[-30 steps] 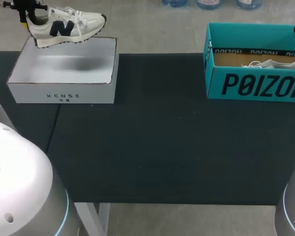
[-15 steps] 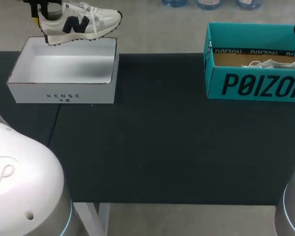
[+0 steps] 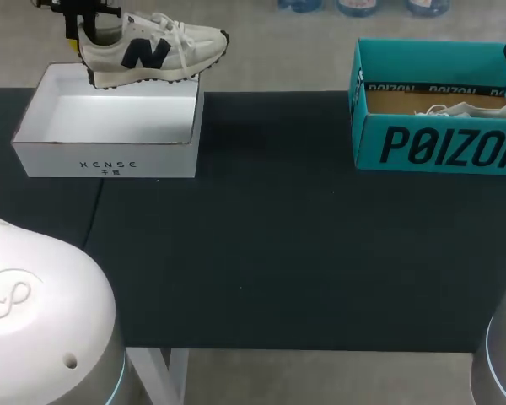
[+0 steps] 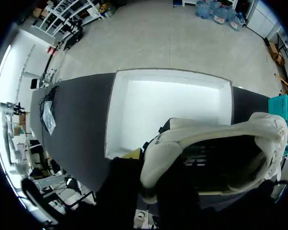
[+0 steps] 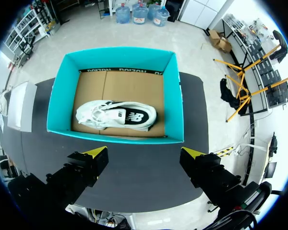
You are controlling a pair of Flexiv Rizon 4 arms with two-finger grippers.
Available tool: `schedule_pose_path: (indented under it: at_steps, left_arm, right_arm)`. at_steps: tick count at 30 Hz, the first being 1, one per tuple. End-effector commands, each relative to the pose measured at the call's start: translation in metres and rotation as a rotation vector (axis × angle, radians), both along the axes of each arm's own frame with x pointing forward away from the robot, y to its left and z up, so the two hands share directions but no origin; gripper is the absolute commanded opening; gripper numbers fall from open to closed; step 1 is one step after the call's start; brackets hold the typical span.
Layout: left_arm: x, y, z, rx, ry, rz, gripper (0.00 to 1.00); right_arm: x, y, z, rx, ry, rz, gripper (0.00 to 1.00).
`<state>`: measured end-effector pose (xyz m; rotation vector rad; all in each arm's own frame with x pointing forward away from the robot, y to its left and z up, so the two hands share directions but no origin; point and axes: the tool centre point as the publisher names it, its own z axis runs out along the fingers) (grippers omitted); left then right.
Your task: Take the shoe out of the shoebox, open the shoe tongue, remove and reinsert the insole, then place the shoe into the shoebox
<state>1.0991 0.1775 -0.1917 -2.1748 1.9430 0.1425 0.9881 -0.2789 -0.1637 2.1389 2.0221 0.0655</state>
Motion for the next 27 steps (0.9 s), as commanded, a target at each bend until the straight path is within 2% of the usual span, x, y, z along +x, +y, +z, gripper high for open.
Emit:
schedule_pose_path:
  at_steps: [1, 12, 19, 27]
  left_arm:
    - [-0.011, 0.001, 0.000, 0.017, -0.183, -0.041, 0.00]
    - [-0.013, -0.003, 0.001, 0.027, -0.174, -0.047, 0.00]
    - [-0.038, -0.039, -0.002, 0.012, -0.083, -0.038, 0.00]
    - [-0.075, -0.074, -0.008, 0.016, -0.076, -0.007, 0.00]
  right_arm:
    - [0.000, 0.000, 0.000, 0.001, 0.000, -0.001, 1.00]
    - [0.000, 0.000, 0.000, 0.001, 0.000, -0.001, 1.00]
    - [0.000, 0.000, 0.000, 0.001, 0.000, -0.001, 1.00]
    - [0.000, 0.000, 0.000, 0.001, 0.000, -0.001, 1.00]
